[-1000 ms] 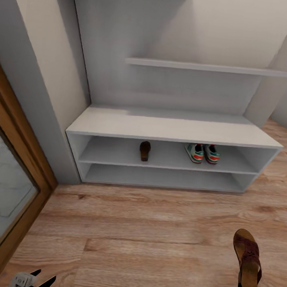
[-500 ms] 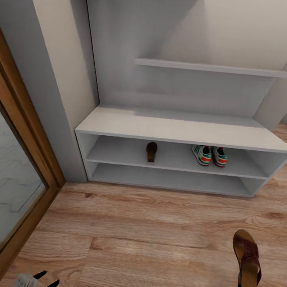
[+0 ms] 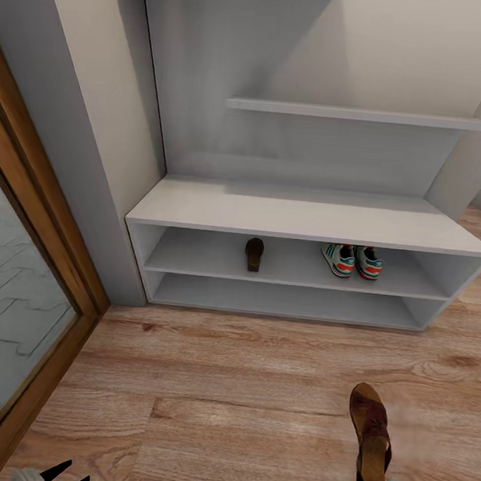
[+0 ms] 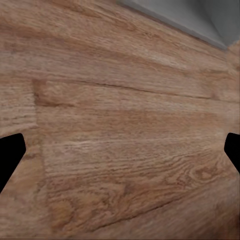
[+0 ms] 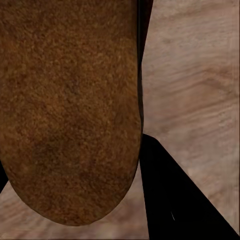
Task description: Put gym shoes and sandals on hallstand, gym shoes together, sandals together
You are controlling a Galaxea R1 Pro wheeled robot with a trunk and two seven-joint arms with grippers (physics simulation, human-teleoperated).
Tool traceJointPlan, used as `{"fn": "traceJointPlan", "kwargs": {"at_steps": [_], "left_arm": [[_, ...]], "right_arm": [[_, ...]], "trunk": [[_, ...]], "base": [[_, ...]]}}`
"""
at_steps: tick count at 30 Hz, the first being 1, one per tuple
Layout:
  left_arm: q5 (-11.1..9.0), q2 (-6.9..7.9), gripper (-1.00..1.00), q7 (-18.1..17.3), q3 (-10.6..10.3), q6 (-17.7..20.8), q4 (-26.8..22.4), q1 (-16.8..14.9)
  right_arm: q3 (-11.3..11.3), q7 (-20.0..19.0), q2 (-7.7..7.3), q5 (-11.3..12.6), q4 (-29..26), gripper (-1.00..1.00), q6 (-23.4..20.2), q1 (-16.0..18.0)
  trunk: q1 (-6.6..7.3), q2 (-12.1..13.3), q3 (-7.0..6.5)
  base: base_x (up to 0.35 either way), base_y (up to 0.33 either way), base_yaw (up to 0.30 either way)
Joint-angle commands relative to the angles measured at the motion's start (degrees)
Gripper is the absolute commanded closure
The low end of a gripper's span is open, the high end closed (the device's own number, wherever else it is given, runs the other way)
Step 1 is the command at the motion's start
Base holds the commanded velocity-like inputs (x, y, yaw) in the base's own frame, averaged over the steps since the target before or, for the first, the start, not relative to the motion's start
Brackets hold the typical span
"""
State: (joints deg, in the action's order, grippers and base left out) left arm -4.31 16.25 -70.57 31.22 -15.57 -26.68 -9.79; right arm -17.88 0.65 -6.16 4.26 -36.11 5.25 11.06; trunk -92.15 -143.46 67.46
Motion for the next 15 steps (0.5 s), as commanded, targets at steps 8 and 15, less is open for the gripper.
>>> {"fn": "traceJointPlan", "kwargs": {"at_steps": [8,15], "left_arm": [[0.0,-0.08,-1.00,-0.3,0.1,-2.1,0.0,0.6],[0.1,-0.08,-1.00,-2.1,0.0,-2.2,-0.5,0.9]], "right_arm": [[14.5,4.3,8.56,-0.6,-7.2,1.00,-17.8,5.6],[15.5,14.8,14.96,-0.7,-8.2,1.00,-27.1,14.5]], "trunk": [[0.01,0.0,0.04],[0.01,0.0,0.04]], "base": [[0.000,0.000,0.000],[0.000,0.000,0.000]]}}
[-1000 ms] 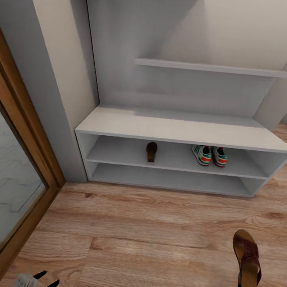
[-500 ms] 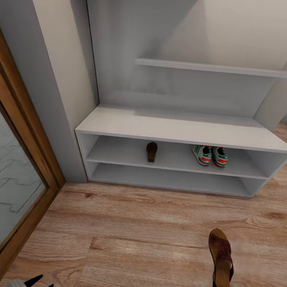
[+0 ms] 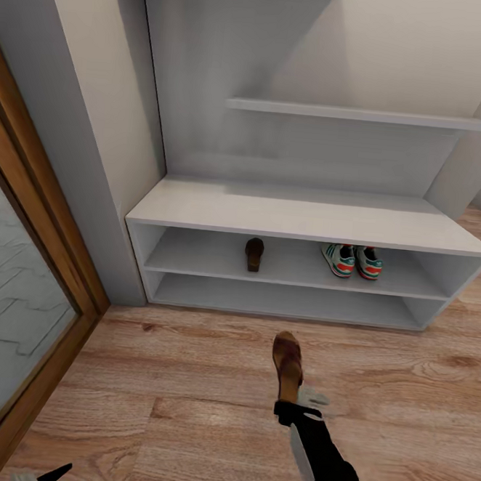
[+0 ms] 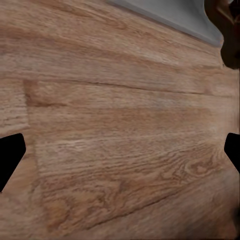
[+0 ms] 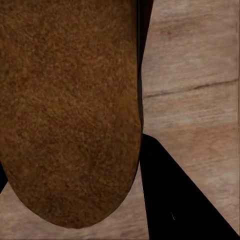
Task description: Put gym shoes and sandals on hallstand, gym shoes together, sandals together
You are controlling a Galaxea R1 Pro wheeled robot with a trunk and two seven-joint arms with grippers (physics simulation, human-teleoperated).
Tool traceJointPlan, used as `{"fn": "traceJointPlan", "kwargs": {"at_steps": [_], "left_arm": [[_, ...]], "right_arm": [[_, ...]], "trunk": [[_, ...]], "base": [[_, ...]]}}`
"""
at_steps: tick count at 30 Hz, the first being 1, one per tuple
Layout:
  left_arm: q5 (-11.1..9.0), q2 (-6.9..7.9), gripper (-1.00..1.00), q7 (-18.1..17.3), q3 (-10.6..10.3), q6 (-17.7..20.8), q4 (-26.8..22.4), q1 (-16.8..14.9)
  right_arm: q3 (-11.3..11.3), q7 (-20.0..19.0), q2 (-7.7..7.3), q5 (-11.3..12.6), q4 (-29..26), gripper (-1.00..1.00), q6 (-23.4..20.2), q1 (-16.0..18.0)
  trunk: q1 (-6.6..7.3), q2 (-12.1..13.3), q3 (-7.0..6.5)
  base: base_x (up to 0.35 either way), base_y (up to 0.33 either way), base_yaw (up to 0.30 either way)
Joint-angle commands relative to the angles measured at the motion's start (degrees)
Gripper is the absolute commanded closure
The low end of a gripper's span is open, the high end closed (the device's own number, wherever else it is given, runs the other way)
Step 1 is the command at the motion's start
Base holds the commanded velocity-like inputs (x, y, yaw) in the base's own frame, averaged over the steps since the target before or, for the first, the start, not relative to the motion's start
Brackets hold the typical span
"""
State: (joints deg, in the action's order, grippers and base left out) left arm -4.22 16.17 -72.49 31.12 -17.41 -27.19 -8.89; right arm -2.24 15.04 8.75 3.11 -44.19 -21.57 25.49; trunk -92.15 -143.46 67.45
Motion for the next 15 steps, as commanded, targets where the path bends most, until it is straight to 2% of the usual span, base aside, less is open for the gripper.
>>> {"fn": "traceJointPlan", "kwargs": {"at_steps": [1,2,5,11,15], "left_arm": [[0.0,0.00,-1.00,-0.5,0.1,-0.4,0.0,0.0],[0.0,0.00,-1.00,-1.0,0.1,-0.4,0.0,0.0],[0.0,0.00,-1.00,-1.5,0.2,-0.4,0.0,0.0],[0.1,-0.14,-1.00,-1.9,-0.2,-0.4,-0.1,0.0],[0.1,-0.29,-1.00,-1.9,-0.5,-0.4,-0.1,0.0]], "right_arm": [[0.1,1.6,0.61,0.5,-0.1,1.00,-0.6,1.0],[0.6,3.5,1.25,0.5,0.0,1.00,-1.2,2.7],[2.0,6.1,1.25,0.5,0.0,1.00,-1.9,5.3],[3.6,8.4,1.25,0.5,0.0,1.00,-2.2,8.6],[3.9,11.4,1.25,0.6,0.1,1.00,-2.5,11.2]], "trunk": [[0.01,0.0,0.05],[0.01,0.0,0.05],[0.01,0.0,0.05],[0.01,0.0,0.05],[0.01,0.0,0.05]], "base": [[0.000,0.000,0.000],[0.000,0.000,0.000],[0.000,0.000,0.000],[0.000,0.000,0.000],[0.000,0.000,0.000]]}}
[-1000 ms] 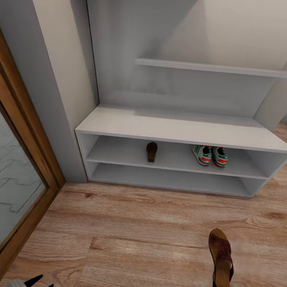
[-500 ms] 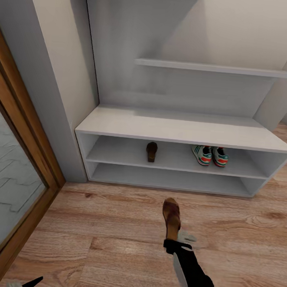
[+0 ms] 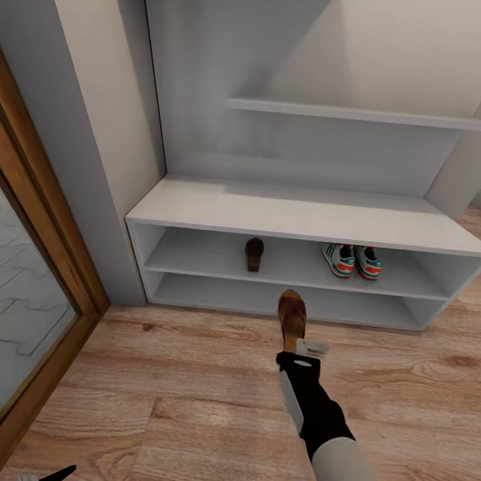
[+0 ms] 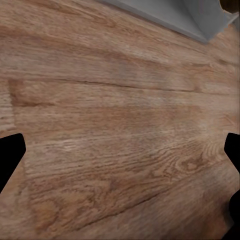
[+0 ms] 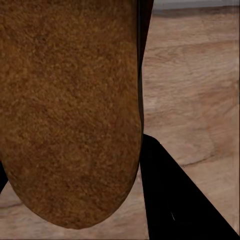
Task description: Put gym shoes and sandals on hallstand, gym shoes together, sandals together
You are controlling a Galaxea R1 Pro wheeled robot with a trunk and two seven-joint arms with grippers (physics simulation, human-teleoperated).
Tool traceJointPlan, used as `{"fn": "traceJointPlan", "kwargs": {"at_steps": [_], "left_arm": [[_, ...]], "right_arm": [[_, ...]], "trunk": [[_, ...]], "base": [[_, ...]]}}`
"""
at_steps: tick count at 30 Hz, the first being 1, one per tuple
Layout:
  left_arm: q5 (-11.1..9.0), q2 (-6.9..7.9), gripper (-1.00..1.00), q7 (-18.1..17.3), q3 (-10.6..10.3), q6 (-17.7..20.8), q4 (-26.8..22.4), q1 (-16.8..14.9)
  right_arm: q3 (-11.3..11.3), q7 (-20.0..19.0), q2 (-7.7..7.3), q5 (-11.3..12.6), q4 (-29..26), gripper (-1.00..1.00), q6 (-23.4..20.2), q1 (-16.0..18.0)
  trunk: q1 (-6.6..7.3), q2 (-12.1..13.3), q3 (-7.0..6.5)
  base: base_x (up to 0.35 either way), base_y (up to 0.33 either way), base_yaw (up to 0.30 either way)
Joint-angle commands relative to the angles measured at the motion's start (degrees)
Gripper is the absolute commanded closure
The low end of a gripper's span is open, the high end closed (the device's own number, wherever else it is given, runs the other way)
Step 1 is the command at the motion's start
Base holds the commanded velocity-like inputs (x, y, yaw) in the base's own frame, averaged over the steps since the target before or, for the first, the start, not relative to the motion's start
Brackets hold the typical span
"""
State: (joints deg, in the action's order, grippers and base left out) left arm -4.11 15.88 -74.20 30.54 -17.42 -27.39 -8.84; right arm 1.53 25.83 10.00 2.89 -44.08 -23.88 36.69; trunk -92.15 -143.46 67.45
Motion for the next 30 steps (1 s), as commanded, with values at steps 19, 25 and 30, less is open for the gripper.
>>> {"fn": "traceJointPlan", "kwargs": {"at_steps": [19,25,30], "left_arm": [[0.0,-0.25,-1.00,-0.2,0.0,-0.3,0.0,0.0],[0.0,-0.32,-1.00,-0.2,0.0,-0.3,0.0,0.0],[0.1,-0.36,-1.00,-0.2,0.0,-0.3,0.0,0.0]], "right_arm": [[2.0,5.1,0.00,0.9,-1.2,1.00,-5.5,4.9],[2.0,5.1,0.00,0.9,-1.2,1.00,-5.5,4.9],[2.0,5.1,0.00,0.8,-1.2,1.00,-5.5,4.9]], "trunk": [[0.01,0.0,0.05],[0.01,0.0,0.05],[0.01,0.0,0.05]], "base": [[0.084,0.000,0.000],[0.337,0.000,0.000],[0.338,0.000,0.000]]}}
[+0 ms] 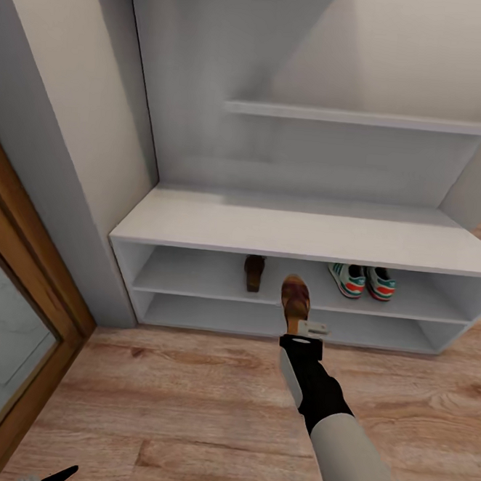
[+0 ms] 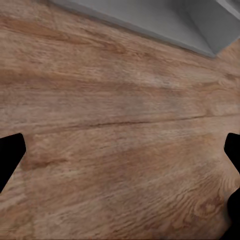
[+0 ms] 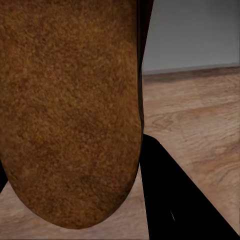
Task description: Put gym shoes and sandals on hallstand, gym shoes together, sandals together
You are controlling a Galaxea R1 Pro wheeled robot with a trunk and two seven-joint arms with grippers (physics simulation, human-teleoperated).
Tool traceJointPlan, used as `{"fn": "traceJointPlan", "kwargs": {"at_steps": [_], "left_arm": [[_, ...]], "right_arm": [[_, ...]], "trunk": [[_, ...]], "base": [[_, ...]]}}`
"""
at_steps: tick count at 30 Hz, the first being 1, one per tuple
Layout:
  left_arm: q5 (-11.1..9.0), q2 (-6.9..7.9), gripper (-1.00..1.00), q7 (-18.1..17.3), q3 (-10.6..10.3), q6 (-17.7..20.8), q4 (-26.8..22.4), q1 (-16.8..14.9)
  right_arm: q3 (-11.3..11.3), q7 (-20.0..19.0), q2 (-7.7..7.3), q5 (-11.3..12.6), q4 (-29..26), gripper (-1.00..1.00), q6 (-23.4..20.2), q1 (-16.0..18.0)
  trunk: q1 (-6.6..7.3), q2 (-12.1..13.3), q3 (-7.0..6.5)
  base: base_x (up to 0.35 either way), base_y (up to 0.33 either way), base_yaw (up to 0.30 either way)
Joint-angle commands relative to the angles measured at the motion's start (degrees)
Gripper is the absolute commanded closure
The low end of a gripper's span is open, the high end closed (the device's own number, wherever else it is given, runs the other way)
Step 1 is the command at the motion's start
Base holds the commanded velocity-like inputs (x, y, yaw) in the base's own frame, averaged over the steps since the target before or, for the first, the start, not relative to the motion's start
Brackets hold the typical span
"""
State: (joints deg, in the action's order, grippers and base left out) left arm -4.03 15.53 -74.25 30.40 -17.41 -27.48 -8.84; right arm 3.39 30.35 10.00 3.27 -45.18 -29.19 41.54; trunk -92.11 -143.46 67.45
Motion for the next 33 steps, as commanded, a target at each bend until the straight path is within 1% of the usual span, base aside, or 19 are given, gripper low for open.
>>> {"fn": "traceJointPlan", "kwargs": {"at_steps": [1,5,11,16,19,25,30,33], "left_arm": [[0.0,-0.03,-1.00,-0.2,0.2,-0.3,0.1,0.0],[0.0,-0.06,-1.00,-0.1,0.2,-0.3,0.0,0.0],[0.0,-0.06,-1.00,-0.1,0.2,-0.3,-0.2,0.0],[0.0,-0.06,-1.00,-0.1,0.2,-0.3,-0.1,0.0],[0.0,-0.06,-1.00,-0.1,0.2,-0.3,-0.1,0.0],[0.0,-0.06,-1.00,-0.1,0.2,-0.3,0.3,0.0],[0.1,-0.11,-1.00,0.1,0.3,-0.3,0.5,0.0],[0.1,-0.14,-1.00,0.3,0.3,-0.3,0.5,0.0]], "right_arm": [[0.1,0.6,0.00,0.5,-0.1,1.00,-0.2,0.0],[0.0,0.6,0.00,0.4,0.2,1.00,-0.3,0.0],[0.0,0.6,0.00,0.5,0.2,1.00,-0.3,0.0],[0.0,0.6,0.00,0.5,0.2,1.00,-0.3,0.0],[0.0,0.6,0.00,0.5,0.1,1.00,-0.3,0.0],[0.0,0.6,0.00,0.5,0.0,1.00,-0.3,0.0],[0.0,0.6,0.00,0.5,0.0,1.00,-0.3,0.0],[0.0,0.6,0.00,0.5,0.0,1.00,-0.3,0.0]], "trunk": [[-0.02,0.0,0.05],[-0.02,0.0,0.05],[-0.02,0.0,0.07],[-0.15,-0.1,1.48],[-0.15,-0.1,1.70],[-0.15,-0.1,1.80],[-0.15,-0.1,1.81],[-0.15,-0.1,1.81]], "base": [[0.338,0.000,0.000],[0.181,0.000,0.000],[0.019,0.000,0.000],[0.002,0.000,0.000],[0.000,0.000,0.000],[0.019,0.000,0.000],[0.262,0.000,0.000],[0.112,0.000,0.000]]}}
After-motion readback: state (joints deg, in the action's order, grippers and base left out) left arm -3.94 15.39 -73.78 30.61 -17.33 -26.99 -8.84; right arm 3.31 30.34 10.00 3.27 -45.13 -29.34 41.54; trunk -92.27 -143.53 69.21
